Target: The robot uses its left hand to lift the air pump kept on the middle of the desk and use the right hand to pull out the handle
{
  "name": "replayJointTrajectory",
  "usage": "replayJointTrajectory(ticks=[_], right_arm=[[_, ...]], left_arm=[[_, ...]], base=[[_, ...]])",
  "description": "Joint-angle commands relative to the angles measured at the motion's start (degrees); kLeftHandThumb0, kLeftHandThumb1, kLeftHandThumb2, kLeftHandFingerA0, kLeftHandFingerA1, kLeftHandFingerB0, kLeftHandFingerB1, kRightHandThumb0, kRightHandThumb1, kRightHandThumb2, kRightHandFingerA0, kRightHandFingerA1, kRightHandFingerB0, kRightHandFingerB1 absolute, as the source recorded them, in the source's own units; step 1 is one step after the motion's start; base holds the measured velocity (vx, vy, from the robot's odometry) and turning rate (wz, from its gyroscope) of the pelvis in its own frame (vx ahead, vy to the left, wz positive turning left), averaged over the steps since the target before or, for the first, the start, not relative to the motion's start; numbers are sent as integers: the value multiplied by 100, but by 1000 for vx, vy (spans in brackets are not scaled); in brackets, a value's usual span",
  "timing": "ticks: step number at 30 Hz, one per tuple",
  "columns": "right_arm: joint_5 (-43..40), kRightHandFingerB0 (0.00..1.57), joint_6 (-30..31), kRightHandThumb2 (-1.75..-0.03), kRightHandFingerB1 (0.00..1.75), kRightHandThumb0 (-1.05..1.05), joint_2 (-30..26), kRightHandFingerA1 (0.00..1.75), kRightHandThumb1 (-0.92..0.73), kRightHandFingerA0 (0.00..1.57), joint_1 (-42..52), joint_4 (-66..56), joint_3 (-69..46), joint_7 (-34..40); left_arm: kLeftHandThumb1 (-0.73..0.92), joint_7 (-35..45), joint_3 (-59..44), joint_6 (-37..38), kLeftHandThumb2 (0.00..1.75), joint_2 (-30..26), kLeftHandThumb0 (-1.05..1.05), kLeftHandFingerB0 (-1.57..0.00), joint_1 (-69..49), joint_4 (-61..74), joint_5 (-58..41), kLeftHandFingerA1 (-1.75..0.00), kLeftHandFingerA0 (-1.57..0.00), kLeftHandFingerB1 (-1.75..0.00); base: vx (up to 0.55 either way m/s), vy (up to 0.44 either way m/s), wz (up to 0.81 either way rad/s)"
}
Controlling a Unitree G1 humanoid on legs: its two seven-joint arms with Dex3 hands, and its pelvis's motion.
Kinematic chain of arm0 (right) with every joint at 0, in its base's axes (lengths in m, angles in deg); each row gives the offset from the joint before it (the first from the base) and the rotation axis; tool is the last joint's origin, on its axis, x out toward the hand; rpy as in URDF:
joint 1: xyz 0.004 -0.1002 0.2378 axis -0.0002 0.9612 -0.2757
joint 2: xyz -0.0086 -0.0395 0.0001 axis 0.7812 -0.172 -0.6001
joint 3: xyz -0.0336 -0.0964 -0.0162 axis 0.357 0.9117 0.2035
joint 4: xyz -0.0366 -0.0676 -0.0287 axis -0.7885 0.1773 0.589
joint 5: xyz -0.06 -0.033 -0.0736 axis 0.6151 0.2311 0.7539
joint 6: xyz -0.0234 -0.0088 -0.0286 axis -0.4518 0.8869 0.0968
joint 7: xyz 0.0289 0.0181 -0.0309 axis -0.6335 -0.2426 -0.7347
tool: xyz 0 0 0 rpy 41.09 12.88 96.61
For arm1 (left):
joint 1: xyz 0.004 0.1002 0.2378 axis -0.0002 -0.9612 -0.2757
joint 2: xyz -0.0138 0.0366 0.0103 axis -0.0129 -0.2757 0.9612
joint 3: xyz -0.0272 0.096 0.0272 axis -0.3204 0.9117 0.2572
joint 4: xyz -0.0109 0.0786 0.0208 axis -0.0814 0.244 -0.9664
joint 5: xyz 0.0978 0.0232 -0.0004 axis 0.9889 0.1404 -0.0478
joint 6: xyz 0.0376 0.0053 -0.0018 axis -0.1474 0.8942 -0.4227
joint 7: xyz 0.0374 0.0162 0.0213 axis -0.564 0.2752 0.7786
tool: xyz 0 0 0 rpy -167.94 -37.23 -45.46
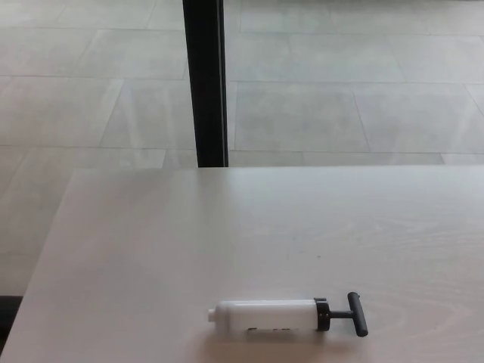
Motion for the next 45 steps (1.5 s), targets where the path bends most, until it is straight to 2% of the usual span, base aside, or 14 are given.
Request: replayJointTrajectory(ticks=[1,4,7,8,9,14,15,18,20,21,23,27,43,45], right_arm=[[-776,32,-631,-60,35,-57,-400,118,-63,77,-199,263,-703,48],[-993,7,-224,-101,14,-89,-734,44,-63,6,-359,91,-856,-571],[-956,5,-219,-106,4,-95,-993,11,-69,7,-632,-45,-812,-730],[-982,0,-200,-109,14,-84,-1148,20,-66,0,-913,-454,-741,-880],[-1019,0,-45,-109,8,-93,-1196,11,-69,2,-983,-764,-723,-887],[-757,9,-317,-109,15,-89,-1435,35,-70,7,-1528,-1809,-438,-678],[-708,8,-323,-66,26,-84,-1418,41,-86,9,-1608,-2158,-397,-577],[-754,6,146,-106,42,-89,-1396,50,-69,9,-1927,-3083,-212,-561],[-888,15,167,-65,27,-79,-1302,35,-83,10,-2200,-3290,-84,-744],[-640,0,62,-105,49,-38,-1265,51,-42,2,-2227,-3418,95,-674],[-521,20,262,-66,27,-89,-1044,39,-82,27,-2364,-3944,419,-614],[-513,18,340,-100,41,-87,-564,48,-62,24,-2274,-4742,921,-703],[-257,29,482,-63,31,-76,328,44,-75,34,-2262,-4994,1947,-590],[-219,28,555,-69,34,-78,357,47,-67,34,-2282,-5054,2043,-564]], left_arm=[[47,-184,-899,-41,55,-306,-49,-64,211,-208,-951,-64,-74,-49],[53,-11,-1383,76,56,-417,-53,-63,477,-52,-1294,-120,-58,-79],[62,259,-1478,282,59,-511,-58,-46,670,377,-1299,-56,-34,-54],[42,101,-1419,352,97,-634,-32,-9,1115,932,-1230,-55,-10,-53],[63,-44,-1359,210,59,-670,-61,-23,1271,1260,-1158,-44,-16,-38],[65,-592,-1033,-388,59,-503,-59,-37,1762,3609,-897,-49,-33,-40],[62,-696,-878,-458,61,-476,-66,-42,1876,4096,-731,-52,-38,-42],[63,-761,-394,-957,60,-411,-67,-46,2346,5447,-580,-50,-42,-41],[61,-695,-118,-1225,60,-299,-64,-46,2557,6240,-720,-46,-39,-42],[53,-705,58,-1408,87,-266,-67,-41,2663,6610,-713,-53,-32,-53],[52,-684,656,-1513,88,-113,-60,-36,2952,7226,-330,-57,-38,-52],[49,-449,1516,-1391,87,404,-56,-31,3264,7601,-122,-56,-29,-53],[51,-254,4014,-2116,97,1534,-60,-27,3775,7762,959,-68,-47,-54],[66,-349,4220,-2145,61,1700,-67,-41,3846,7676,1054,-63,-46,-49]], base=[[0,0,0],[0,0,0],[0,0,0],[0,0,0],[0,0,0],[0,0,0],[0,0,0],[0,0,0],[0,0,0],[0,0,0],[0,0,0],[0,0,0],[0,0,0],[0,0,0]])
